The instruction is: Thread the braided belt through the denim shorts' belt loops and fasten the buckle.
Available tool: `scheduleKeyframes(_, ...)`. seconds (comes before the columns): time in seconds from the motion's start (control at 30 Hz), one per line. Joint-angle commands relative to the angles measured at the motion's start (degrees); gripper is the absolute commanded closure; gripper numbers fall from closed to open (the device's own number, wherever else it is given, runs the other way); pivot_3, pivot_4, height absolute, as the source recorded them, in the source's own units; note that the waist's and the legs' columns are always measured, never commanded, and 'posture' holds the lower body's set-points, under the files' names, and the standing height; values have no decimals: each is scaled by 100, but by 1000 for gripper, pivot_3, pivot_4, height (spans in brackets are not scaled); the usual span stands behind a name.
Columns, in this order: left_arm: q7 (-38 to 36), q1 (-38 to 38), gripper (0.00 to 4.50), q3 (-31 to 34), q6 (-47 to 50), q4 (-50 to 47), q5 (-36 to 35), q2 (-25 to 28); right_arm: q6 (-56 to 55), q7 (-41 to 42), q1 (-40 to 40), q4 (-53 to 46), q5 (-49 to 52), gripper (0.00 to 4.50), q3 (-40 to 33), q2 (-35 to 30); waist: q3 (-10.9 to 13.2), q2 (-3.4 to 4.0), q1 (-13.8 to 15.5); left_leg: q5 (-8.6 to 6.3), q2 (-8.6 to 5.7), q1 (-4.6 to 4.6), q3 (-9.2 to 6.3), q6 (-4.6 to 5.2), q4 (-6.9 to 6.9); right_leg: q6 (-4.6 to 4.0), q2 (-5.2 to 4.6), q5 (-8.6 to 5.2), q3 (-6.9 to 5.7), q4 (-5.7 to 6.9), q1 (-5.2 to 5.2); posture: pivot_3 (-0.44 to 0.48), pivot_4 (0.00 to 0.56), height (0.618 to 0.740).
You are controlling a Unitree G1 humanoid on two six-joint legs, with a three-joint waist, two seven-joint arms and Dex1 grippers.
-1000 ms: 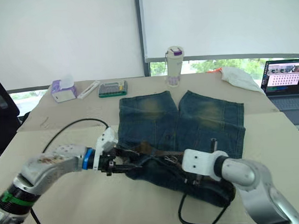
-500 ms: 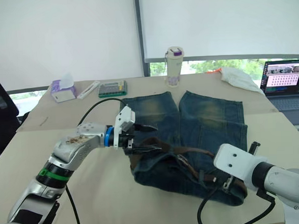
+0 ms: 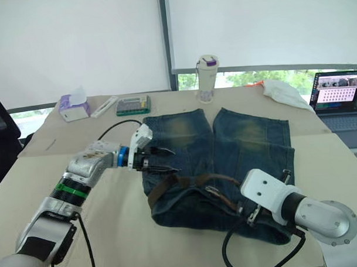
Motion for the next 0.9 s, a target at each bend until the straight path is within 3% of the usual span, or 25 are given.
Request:
scheduleKeyframes(0.03,-236,-144,15,-120,-591,409,421,-155,-202,-134,-14,-63,-8,4500,-73,-17,-1,1,20,0,-2,0,-1,1,1,0,-1,0,0,0,2,0,150,740)
scheduleKeyframes(0.07,-205,-159,15,-146,-613,544,521,-229,-206,-154,-6,-75,-4,4500,-53,-9,0,0,21,-1,-3,-1,-2,2,4,0,0,0,-1,0,3,0,150,740)
scheduleKeyframes(0.17,-234,-173,832,-166,-612,851,708,-438,-213,-203,67,-137,17,4500,-47,6,1,-2,7,-2,-3,-4,-3,4,11,1,2,0,-2,6,1,0,150,740)
scheduleKeyframes(0.37,-627,-166,2895,-82,-751,1297,804,-778,-252,-280,217,-173,18,4500,-37,13,1,-3,-22,-3,-1,-4,-1,5,15,2,4,-1,-1,37,-1,0,150,740)
scheduleKeyframes(0.53,-1658,-424,4445,284,1402,1047,-135,-612,-322,-292,277,-118,9,4500,-37,-27,0,-1,-33,-9,-5,-6,-2,15,37,9,7,-6,-4,45,1,0,150,740)
scheduleKeyframes(0.73,-1827,-587,4445,-47,3715,306,-1420,94,-503,-316,350,2,-106,4500,56,-104,-3,5,-155,-12,-8,-4,-13,20,43,14,10,-9,-11,67,4,0,150,740)
scheduleKeyframes(0.83,-1827,-227,4445,-497,3817,-435,-1580,447,-580,-322,340,41,-115,4500,90,-111,-7,11,-181,-12,-8,-3,-18,19,42,14,9,-9,-9,67,3,0,150,740)
scheduleKeyframes(0.9,-1748,150,4445,-680,3433,-910,-1233,491,-642,-324,320,76,-133,4500,109,-124,-15,25,-180,-12,-6,-1,-18,18,40,14,7,-9,-3,66,2,0,150,740)
